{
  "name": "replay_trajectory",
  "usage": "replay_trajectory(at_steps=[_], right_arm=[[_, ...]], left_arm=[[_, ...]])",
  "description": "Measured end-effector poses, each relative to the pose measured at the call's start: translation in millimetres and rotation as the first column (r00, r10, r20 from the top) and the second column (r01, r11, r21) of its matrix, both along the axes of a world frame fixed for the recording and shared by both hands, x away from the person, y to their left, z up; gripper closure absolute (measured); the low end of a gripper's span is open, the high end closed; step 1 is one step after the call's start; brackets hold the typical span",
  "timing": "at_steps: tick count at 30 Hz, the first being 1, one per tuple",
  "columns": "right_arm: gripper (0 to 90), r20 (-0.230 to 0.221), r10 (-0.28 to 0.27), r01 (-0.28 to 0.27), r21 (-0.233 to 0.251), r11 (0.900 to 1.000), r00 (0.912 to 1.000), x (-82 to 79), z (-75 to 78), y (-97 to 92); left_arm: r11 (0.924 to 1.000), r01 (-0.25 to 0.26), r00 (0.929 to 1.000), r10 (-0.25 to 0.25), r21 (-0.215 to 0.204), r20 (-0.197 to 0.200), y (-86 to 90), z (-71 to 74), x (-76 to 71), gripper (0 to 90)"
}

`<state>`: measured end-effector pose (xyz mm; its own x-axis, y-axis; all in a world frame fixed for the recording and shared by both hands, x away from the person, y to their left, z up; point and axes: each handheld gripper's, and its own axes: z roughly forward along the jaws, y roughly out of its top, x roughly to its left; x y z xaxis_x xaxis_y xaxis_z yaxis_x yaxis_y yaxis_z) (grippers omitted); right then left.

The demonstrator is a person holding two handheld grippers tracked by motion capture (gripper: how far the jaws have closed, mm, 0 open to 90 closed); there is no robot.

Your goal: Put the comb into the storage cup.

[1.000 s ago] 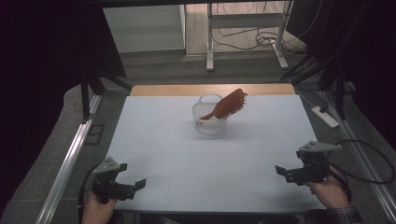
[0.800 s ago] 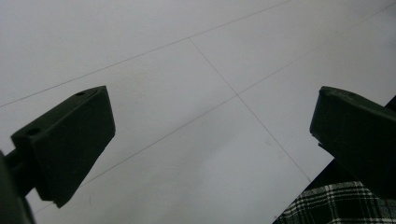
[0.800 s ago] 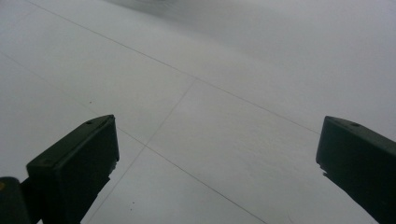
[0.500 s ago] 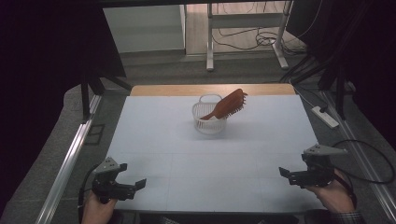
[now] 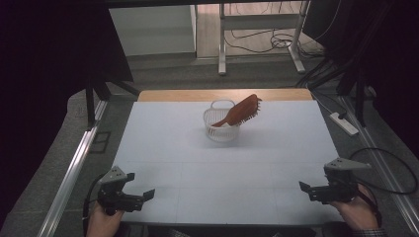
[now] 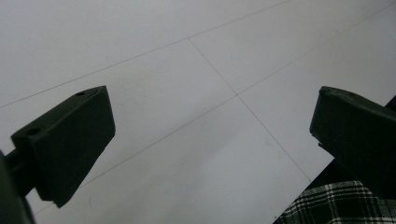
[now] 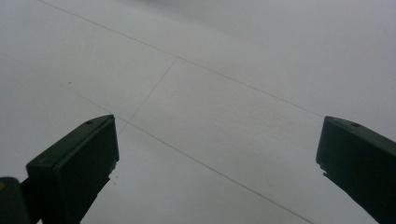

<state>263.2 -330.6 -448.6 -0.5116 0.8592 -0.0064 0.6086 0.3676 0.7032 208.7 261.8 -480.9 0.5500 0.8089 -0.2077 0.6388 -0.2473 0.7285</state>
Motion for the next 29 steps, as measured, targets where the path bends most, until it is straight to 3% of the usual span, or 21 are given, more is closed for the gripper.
replay_trajectory(at_steps=[29], right_arm=[[0.0, -0.030, -0.038, 0.036, -0.068, 0.9970, 0.9989, -12.7, -5.5, -7.2]], left_arm=[[1.0000, 0.000, 1.0000, 0.000, 0.002, 0.001, -0.1, 0.4, 0.2, 0.2]])
